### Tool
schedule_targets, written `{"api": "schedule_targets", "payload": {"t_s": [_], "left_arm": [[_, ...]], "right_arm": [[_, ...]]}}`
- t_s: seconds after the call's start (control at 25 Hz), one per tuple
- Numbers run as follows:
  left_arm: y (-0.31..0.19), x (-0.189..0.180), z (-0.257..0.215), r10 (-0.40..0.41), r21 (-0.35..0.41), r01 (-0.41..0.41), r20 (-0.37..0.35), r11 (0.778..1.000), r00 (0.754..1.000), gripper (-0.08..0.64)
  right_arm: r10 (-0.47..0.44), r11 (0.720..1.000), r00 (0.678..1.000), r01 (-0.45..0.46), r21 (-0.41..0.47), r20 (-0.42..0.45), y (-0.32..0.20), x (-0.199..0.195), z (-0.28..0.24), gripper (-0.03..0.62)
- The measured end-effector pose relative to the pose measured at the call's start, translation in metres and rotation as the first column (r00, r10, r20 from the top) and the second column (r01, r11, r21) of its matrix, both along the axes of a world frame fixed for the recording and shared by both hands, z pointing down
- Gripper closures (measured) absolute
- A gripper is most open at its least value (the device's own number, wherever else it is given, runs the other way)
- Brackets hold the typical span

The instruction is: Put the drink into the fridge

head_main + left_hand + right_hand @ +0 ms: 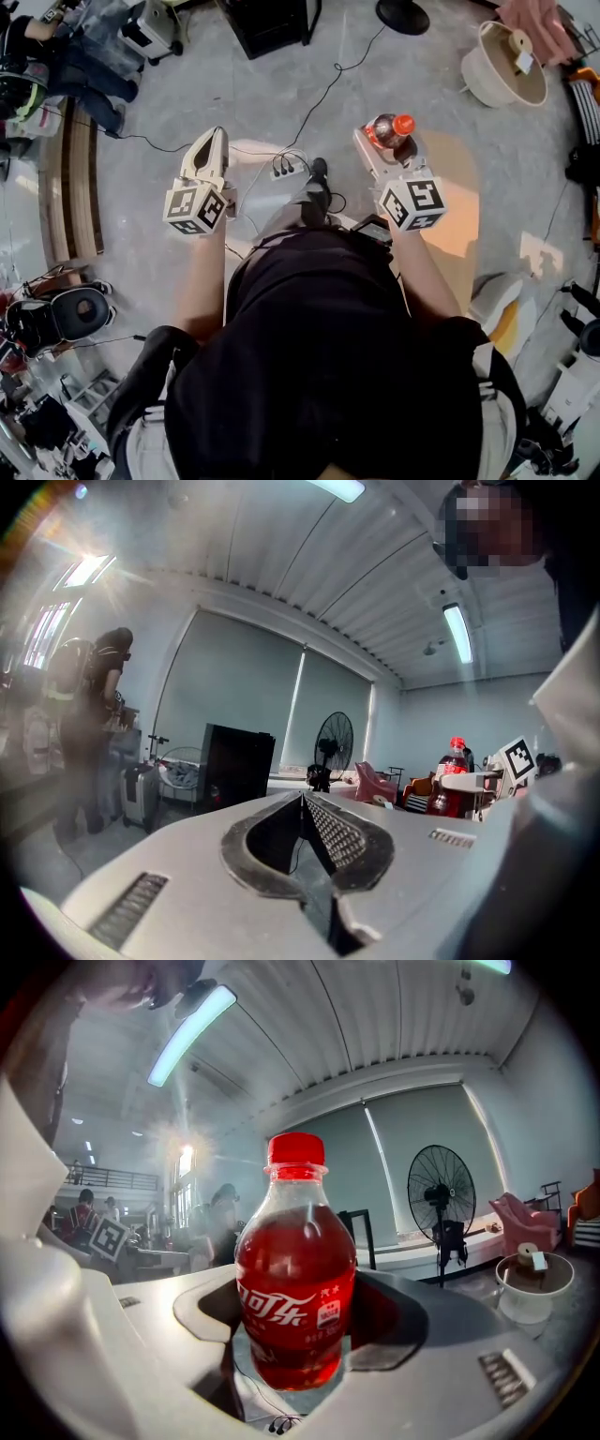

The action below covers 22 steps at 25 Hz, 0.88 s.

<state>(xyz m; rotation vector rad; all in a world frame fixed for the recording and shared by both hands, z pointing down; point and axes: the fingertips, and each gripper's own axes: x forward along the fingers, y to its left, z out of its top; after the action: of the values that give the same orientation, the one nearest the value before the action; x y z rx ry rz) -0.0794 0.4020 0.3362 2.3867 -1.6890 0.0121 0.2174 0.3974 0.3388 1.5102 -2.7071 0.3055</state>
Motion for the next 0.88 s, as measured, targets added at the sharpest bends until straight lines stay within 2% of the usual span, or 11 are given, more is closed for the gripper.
{"api": "schedule_targets", "payload": {"t_s": [0.24,0.48,0.68,0.88], "left_arm": [[-0.049,0.016,0.013,0.024,-0.009,-0.025,-0.033,1.000,0.999,0.537],[-0.119,0.029,0.017,0.016,-0.015,-0.017,-0.037,1.000,0.999,0.537],[-0.191,0.044,0.016,0.016,-0.017,-0.016,-0.028,1.000,0.999,0.537],[-0.260,0.036,0.011,0.011,-0.024,-0.012,-0.011,1.000,1.000,0.537]], "right_arm": [[-0.003,1.000,1.000,0.003,0.000,-0.022,-0.046,0.005,0.002,0.287],[-0.014,1.000,0.999,0.014,0.008,-0.038,-0.110,0.016,0.000,0.287],[-0.025,1.000,0.999,0.025,-0.011,-0.040,-0.186,0.029,0.012,0.287],[-0.034,0.999,0.999,0.033,-0.027,-0.034,-0.261,0.022,0.012,0.287]]}}
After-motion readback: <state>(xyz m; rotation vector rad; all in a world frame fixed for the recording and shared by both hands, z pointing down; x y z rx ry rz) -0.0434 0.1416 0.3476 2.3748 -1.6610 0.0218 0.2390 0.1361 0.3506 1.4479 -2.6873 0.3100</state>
